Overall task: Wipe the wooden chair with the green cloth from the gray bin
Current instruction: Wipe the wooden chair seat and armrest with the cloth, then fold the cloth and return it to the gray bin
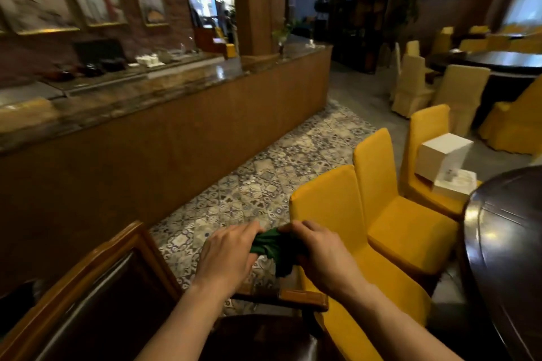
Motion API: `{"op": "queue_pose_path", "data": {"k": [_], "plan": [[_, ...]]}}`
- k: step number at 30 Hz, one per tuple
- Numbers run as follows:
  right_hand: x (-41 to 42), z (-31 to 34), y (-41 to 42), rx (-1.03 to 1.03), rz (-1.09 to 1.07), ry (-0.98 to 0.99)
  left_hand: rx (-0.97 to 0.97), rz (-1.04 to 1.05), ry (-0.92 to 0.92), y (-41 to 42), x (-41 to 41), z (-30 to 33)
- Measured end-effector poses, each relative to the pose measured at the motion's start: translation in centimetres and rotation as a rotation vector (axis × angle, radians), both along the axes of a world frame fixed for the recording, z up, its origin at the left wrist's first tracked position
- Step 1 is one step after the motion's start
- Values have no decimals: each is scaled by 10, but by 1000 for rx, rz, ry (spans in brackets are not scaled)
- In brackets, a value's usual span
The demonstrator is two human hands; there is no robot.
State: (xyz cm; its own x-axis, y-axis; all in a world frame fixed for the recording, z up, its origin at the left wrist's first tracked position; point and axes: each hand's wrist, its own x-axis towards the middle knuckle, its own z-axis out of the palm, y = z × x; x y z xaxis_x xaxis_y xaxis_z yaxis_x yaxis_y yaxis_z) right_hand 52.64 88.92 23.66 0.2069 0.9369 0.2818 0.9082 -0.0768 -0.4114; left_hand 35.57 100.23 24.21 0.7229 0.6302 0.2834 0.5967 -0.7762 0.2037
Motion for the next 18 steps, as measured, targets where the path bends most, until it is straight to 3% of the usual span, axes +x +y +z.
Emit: {"op": "queue_pose_path", "data": {"k": [9,18], "plan": [[-13,70,-2,143,253,43,169,234,-32,-50,-40,75],[-155,133,9,255,606,50,314,558,-11,-115,-196,140]]}}
